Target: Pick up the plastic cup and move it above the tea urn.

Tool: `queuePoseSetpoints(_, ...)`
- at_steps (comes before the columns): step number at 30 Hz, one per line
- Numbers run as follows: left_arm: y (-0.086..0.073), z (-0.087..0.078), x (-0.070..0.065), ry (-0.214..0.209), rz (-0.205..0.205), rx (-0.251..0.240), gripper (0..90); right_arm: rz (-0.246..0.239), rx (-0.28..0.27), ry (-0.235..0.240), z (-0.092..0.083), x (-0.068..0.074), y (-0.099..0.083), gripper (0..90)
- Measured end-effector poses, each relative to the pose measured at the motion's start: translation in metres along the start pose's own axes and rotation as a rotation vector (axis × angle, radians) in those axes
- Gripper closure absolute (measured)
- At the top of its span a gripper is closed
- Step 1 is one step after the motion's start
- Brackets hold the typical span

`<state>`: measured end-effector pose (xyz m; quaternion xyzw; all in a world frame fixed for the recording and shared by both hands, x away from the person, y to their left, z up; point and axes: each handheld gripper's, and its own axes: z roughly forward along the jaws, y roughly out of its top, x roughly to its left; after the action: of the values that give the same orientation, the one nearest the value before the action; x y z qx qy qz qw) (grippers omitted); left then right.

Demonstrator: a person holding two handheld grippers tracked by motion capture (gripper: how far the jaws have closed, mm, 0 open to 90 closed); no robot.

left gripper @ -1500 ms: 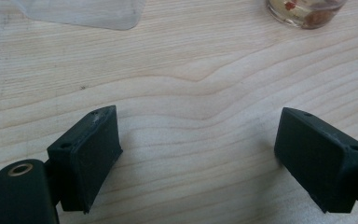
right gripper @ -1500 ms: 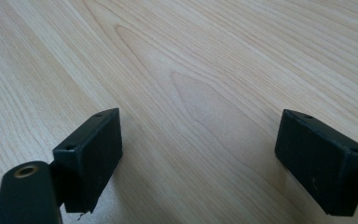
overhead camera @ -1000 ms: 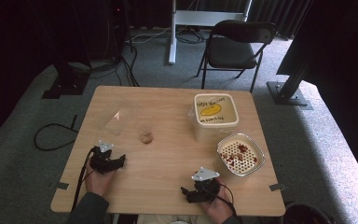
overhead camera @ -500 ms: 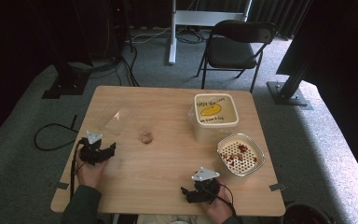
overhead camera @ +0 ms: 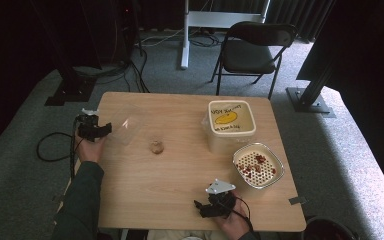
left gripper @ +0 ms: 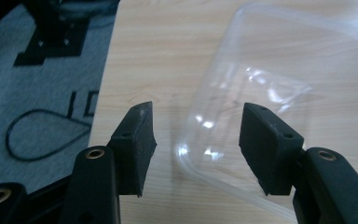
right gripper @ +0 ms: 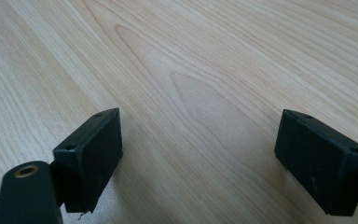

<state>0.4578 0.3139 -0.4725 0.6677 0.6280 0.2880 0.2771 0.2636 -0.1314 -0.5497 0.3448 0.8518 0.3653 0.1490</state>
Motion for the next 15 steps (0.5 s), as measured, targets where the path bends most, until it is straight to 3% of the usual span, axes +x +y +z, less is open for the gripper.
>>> queuePoseSetpoints(4,-0.003,0.016,0.010,0.000,-0.039,0.055,47.5,0.002,0.001,-0.001,0.000,0.000,0.000,14.4)
queuePoseSetpoints(8,-0.004,0.020,0.013,-0.009,-0.060,0.079,57.9,0.002,0.000,-0.001,0.000,0.001,0.000,14.4)
queuePoseSetpoints(10,-0.005,0.022,0.015,-0.032,-0.070,0.118,66.8,0.001,0.000,-0.001,0.000,0.000,0.000,14.4)
queuePoseSetpoints(15,-0.006,0.022,0.015,-0.057,-0.070,0.124,76.1,0.001,0.000,0.000,0.000,0.000,0.000,14.4)
